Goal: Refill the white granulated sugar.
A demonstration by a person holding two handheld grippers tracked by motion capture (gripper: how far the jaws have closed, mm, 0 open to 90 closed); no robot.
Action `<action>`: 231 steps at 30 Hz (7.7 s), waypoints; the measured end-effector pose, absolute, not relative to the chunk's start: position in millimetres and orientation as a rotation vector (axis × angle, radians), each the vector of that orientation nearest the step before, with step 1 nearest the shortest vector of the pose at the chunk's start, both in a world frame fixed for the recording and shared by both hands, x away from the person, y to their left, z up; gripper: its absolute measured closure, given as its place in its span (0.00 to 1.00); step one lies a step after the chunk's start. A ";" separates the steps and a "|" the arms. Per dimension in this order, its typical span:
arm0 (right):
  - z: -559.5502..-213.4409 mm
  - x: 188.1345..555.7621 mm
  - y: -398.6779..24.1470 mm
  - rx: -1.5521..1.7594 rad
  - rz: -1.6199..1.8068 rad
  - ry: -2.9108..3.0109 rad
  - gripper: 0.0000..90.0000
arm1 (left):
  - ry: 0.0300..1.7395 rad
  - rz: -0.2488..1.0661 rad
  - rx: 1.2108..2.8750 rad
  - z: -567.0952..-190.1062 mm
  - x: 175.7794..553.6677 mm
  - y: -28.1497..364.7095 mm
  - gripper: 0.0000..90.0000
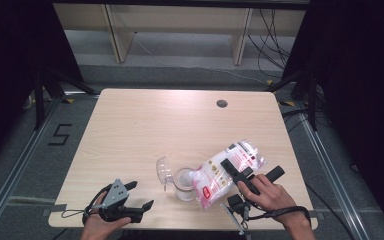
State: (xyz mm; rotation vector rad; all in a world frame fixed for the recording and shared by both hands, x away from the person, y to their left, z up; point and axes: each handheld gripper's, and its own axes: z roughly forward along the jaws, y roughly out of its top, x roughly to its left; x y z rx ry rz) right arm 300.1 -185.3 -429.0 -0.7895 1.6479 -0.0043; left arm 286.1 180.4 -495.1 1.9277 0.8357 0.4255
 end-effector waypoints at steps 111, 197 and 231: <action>-428.0 294.5 -178.2 -0.827 0.014 1.628 0.73 | 0.834 0.433 1.927 -494.1 285.3 180.3 0.18; -425.1 295.5 -184.7 -0.809 0.069 1.633 0.78 | 0.831 0.429 1.918 -494.7 285.8 180.3 0.18; -423.8 295.5 -185.3 -0.829 0.044 1.635 0.79 | 0.833 0.434 1.932 -494.3 285.3 180.7 0.18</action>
